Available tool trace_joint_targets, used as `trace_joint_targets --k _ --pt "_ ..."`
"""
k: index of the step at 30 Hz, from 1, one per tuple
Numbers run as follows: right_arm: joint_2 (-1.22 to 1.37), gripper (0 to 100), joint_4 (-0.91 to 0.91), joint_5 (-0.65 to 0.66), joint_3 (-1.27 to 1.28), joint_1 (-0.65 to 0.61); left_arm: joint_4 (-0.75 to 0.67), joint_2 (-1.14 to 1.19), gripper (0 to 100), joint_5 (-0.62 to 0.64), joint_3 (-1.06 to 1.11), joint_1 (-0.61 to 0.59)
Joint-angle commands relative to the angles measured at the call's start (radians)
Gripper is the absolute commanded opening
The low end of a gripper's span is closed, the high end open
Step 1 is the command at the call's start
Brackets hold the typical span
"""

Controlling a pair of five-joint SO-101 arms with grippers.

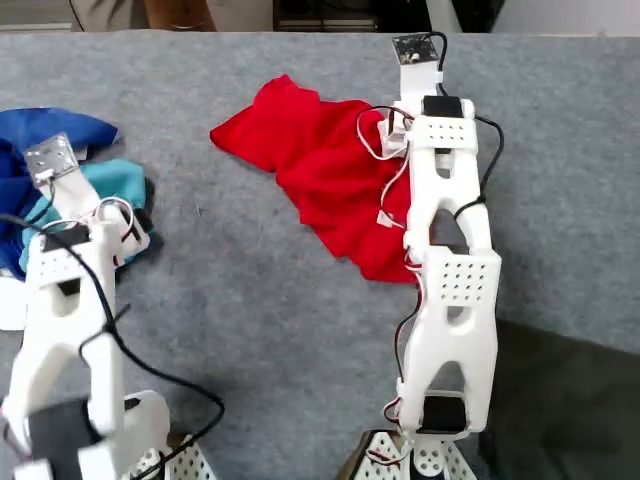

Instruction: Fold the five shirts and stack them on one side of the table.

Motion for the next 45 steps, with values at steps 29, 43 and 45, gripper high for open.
trace_joint_targets --k 29,43,45 --pt "-0.008 2.5 -0.035 -0.005 -0.048 0.001 0.526 0.570 2 0.000 -1.049 -0.275" --pt "-0.008 2.6 -0.028 -0.005 -0.045 0.002 0.907 0.570 26 0.261 -1.475 0.109" --pt "-0.008 2.6 -0.028 -0.005 -0.045 0.002 0.829 0.591 25 0.267 -1.464 0.143"
